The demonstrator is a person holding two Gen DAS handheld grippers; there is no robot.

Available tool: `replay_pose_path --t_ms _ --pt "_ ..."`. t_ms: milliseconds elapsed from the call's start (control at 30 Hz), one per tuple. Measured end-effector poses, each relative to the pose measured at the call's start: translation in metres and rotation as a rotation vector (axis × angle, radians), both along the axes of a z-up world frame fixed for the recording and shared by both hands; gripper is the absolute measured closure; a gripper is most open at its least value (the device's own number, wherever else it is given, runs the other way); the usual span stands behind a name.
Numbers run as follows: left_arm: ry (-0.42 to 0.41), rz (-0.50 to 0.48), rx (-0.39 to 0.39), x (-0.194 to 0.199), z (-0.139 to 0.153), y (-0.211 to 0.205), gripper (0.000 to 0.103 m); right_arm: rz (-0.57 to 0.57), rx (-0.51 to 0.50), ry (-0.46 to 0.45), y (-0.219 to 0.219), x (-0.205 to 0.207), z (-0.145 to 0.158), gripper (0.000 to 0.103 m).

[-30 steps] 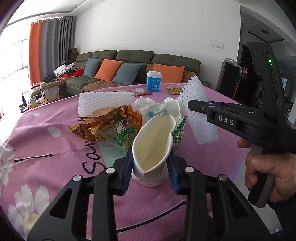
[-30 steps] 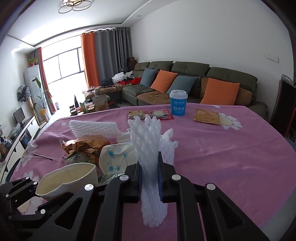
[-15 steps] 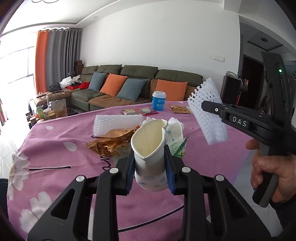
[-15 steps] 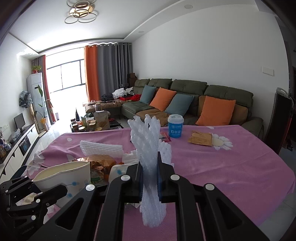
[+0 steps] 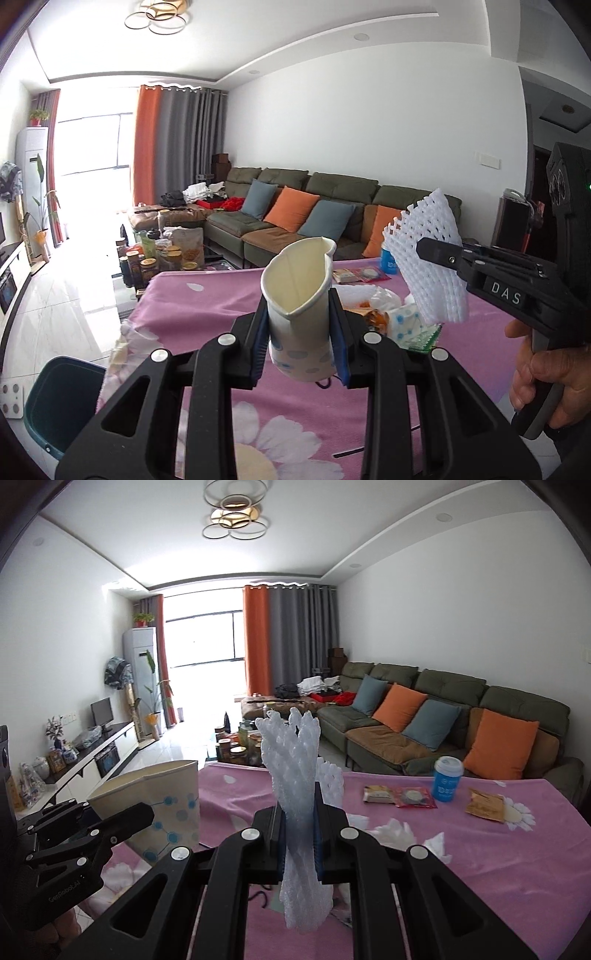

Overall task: Collect trash
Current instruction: 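Carry the cup and foam net with both grippers over the teal bin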

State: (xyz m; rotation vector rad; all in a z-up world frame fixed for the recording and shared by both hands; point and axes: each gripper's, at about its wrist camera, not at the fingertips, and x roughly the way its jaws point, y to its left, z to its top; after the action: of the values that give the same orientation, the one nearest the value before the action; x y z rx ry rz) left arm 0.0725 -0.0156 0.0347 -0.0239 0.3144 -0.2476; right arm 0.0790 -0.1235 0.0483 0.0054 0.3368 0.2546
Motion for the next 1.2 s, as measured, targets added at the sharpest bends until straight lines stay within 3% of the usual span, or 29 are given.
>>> replay_pose_path --t_ms 333,733,1033,1200 --pt "-0.03 0.284 0.041 -0.031 0.019 0.089 0.073 0.302 0.037 0.043 0.101 0.027 0.002 0.093" --pt "0.027 0.562 0.063 -0.047 0.014 0.206 0.073 0.594 0.06 0.233 0.219 0.068 -0.01 0.093" --pt "0.136 0.649 0.053 -0.036 -0.024 0.278 0.073 0.696 -0.009 0.421 0.306 0.095 -0.043 0.093" --pt "0.224 0.655 0.018 0.011 -0.062 0.292 0.073 0.722 -0.085 0.51 0.345 0.109 -0.069 0.093"
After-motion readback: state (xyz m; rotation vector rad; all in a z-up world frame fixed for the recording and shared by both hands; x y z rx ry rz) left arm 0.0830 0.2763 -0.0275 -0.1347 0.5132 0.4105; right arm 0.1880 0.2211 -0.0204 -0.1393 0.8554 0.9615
